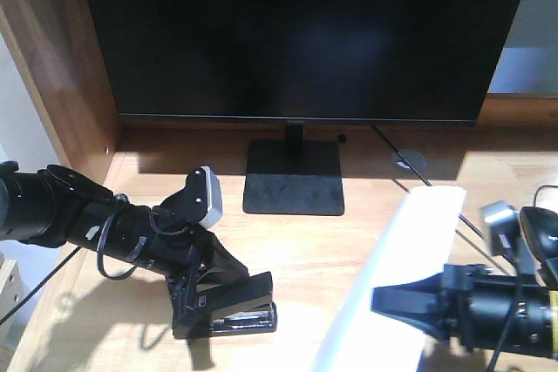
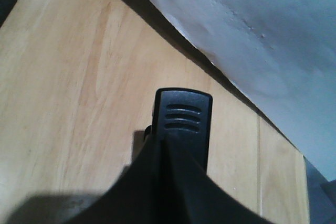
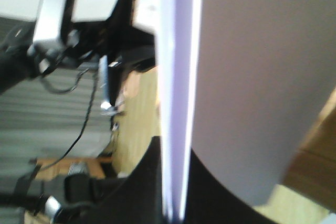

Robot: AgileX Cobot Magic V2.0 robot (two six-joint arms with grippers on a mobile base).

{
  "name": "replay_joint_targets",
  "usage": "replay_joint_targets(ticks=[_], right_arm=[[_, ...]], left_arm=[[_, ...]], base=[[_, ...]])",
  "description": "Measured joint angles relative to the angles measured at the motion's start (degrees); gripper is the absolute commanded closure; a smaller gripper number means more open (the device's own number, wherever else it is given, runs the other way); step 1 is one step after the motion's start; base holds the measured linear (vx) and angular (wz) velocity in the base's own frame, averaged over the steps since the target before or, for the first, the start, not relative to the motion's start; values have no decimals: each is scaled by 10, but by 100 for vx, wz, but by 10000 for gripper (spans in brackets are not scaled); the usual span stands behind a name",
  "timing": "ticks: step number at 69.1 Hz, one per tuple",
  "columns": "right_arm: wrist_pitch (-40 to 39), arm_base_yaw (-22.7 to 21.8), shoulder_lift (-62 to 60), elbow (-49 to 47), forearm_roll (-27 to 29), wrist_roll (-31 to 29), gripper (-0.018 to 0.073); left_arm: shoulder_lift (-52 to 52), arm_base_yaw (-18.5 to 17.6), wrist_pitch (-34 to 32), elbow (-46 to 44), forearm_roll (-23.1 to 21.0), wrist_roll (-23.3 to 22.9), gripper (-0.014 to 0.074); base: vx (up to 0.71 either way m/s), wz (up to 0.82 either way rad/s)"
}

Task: Grab stapler and paper to desk for stapling
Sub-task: 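Lay the paper flat on the desk beside the stapler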

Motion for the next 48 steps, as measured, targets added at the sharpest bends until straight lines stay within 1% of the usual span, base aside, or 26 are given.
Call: replay_joint_targets(ticks=[5, 13, 19, 32, 41, 48], right_arm=[[-3, 23, 0, 0, 17, -10, 562], [-4, 32, 0, 0, 14, -18, 562], [18, 32, 0, 0, -11, -18, 562], [117, 32, 0, 0, -92, 7, 562], [167, 32, 0, 0, -101, 19, 562], [185, 32, 0, 0, -101, 16, 562]], left_arm=[[0, 0, 0, 0, 0, 0, 603], [0, 0, 0, 0, 0, 0, 603], [0, 0, 0, 0, 0, 0, 603], [0, 0, 0, 0, 0, 0, 603], [0, 0, 0, 0, 0, 0, 603], [0, 0, 0, 0, 0, 0, 603]], base=[[0, 0], [0, 0], [0, 0], [0, 0], [0, 0], [0, 0]])
